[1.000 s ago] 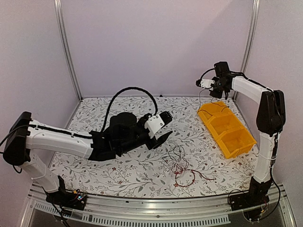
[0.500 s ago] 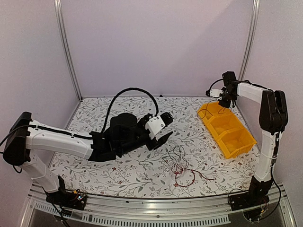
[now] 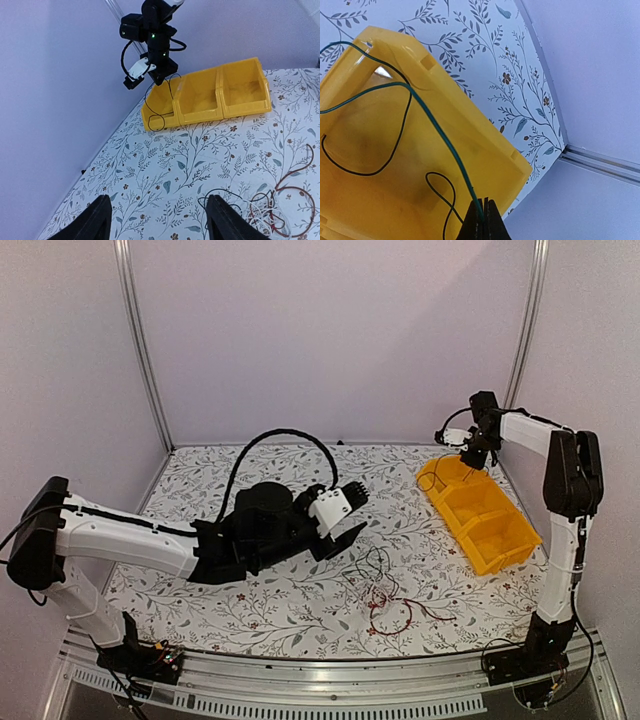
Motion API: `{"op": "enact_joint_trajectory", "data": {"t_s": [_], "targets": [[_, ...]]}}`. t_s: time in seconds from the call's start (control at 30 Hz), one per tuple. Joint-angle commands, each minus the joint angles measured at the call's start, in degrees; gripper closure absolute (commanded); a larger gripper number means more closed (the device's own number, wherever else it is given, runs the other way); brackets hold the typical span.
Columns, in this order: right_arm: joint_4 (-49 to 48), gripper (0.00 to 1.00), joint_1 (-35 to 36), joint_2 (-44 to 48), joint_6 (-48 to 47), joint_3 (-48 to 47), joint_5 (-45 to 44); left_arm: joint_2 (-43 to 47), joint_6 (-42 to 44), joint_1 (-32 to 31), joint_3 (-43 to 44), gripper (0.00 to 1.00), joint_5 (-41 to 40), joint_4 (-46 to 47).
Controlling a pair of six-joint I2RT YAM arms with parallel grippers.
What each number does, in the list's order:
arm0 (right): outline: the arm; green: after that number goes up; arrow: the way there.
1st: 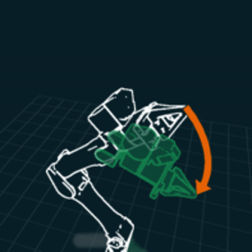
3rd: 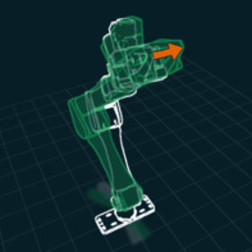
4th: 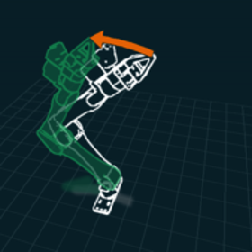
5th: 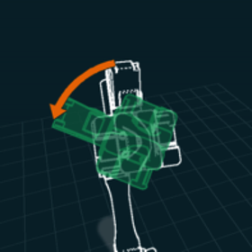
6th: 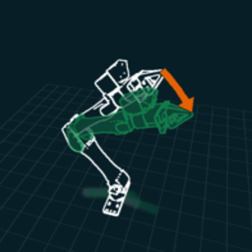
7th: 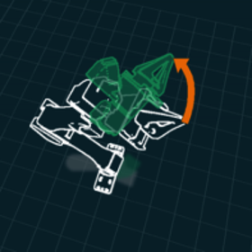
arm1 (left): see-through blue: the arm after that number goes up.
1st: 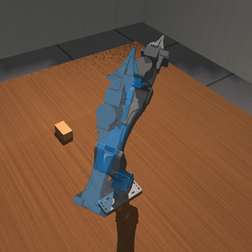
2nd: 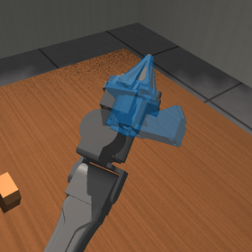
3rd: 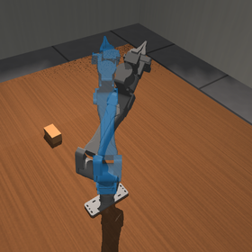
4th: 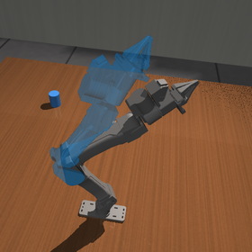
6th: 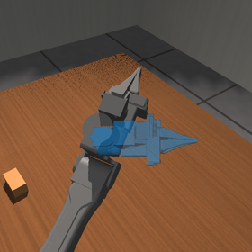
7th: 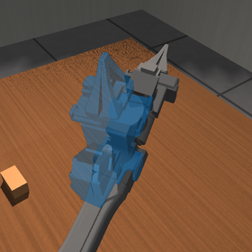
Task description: Untangle the cables
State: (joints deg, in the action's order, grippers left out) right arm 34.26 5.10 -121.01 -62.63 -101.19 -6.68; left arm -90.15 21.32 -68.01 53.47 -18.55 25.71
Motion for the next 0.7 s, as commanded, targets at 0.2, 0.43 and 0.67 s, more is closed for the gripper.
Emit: {"op": "enact_joint_trajectory", "data": {"t_s": [0.2, 0.43, 0.67], "targets": [[5.3, 1.00, 0.4, -5.0, 3.6, -2.9, -1.3, -0.7, 0.7, -1.2, 1.4, 0.34, -0.4, 0.2], [11.8, 0.77, 0.8, -3.7, 6.1, -6.7, -1.9, -0.6, 1.0, -1.4, 1.4, 0.34, -0.7, 0.2], [14.9, 0.60, 5.4, 4.9, 7.5, -2.0, -6.1, -0.3, 0.9, -1.7, 1.4, 0.33, -0.6, 0.2]]}}
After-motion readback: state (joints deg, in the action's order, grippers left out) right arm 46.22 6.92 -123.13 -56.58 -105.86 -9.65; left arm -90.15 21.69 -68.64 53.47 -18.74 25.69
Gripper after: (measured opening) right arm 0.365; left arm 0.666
